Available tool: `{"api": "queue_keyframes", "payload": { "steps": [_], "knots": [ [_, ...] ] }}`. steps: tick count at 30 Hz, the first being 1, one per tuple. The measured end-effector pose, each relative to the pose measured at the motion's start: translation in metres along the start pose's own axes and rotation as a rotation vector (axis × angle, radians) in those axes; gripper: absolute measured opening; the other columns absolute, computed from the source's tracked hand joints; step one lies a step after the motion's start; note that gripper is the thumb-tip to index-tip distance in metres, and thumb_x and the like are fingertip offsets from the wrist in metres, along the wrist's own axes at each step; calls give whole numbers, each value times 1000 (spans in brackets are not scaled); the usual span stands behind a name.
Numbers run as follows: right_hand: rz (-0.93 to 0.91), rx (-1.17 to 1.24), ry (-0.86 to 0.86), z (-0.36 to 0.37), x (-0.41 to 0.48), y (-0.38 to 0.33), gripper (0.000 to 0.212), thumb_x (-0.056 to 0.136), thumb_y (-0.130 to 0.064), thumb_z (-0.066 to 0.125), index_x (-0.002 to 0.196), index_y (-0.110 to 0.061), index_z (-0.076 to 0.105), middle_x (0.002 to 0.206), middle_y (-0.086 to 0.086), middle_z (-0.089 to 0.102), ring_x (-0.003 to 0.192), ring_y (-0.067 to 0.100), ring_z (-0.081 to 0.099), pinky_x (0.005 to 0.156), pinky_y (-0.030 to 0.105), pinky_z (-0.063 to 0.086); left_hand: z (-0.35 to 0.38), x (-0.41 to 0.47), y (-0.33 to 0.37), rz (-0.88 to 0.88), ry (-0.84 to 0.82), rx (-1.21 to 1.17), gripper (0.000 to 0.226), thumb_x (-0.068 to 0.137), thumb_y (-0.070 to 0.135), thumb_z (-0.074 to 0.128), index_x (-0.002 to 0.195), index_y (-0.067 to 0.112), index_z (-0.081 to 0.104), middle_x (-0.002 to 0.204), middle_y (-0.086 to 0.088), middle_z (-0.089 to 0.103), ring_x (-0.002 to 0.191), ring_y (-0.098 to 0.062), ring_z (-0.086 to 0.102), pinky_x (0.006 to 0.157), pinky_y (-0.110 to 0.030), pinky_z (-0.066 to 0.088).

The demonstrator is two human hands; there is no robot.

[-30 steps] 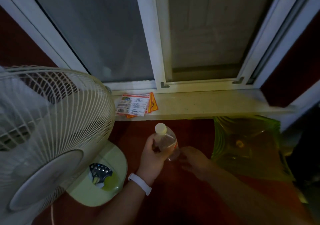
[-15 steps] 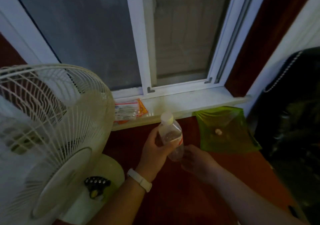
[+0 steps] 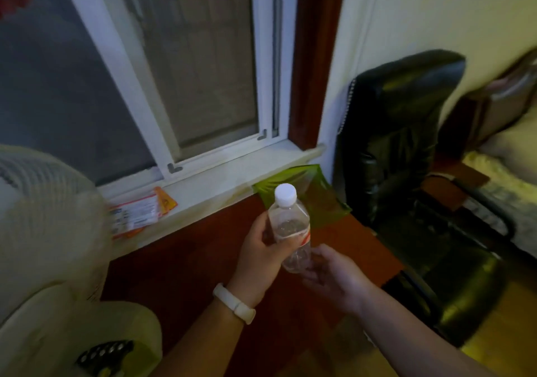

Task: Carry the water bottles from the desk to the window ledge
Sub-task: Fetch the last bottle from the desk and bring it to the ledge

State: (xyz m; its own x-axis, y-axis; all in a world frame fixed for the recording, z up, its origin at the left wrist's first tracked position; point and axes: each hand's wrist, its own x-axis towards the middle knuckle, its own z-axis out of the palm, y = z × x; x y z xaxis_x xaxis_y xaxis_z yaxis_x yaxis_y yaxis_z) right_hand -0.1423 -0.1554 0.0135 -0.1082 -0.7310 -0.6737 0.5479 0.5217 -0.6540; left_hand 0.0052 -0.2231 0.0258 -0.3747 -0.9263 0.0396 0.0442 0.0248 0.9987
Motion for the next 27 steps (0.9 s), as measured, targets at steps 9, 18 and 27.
{"api": "queue_keyframes", "payload": {
  "steps": [9, 18, 27],
  "knots": [
    [-101, 159, 124, -128, -64, -11, 26, 89, -27, 57, 104, -12, 70, 90, 5, 74, 89, 20, 63, 82, 33, 47, 141, -11, 6, -7, -237, 65, 56, 70, 27, 84, 122, 36, 63, 112, 7, 73, 105, -11, 68, 83, -28, 56],
    [-238, 317, 260, -305, -148, -6, 35, 89, -34, 60, 118, -13, 65, 110, 10, 73, 101, 24, 68, 78, 35, 53, 331, -53, 25, -4, -540, 124, 51, 72, 36, 80, 119, 43, 62, 114, 13, 71, 106, -5, 67, 81, -27, 54],
    [-381, 502, 436, -458, -238, 4, 31, 93, -27, 55, 119, -12, 59, 97, 8, 76, 89, 21, 72, 71, 32, 51, 512, -109, 35, 21, -844, 115, 47, 76, 33, 79, 118, 44, 62, 114, 14, 70, 105, -5, 66, 78, -24, 56]
  ]
}}
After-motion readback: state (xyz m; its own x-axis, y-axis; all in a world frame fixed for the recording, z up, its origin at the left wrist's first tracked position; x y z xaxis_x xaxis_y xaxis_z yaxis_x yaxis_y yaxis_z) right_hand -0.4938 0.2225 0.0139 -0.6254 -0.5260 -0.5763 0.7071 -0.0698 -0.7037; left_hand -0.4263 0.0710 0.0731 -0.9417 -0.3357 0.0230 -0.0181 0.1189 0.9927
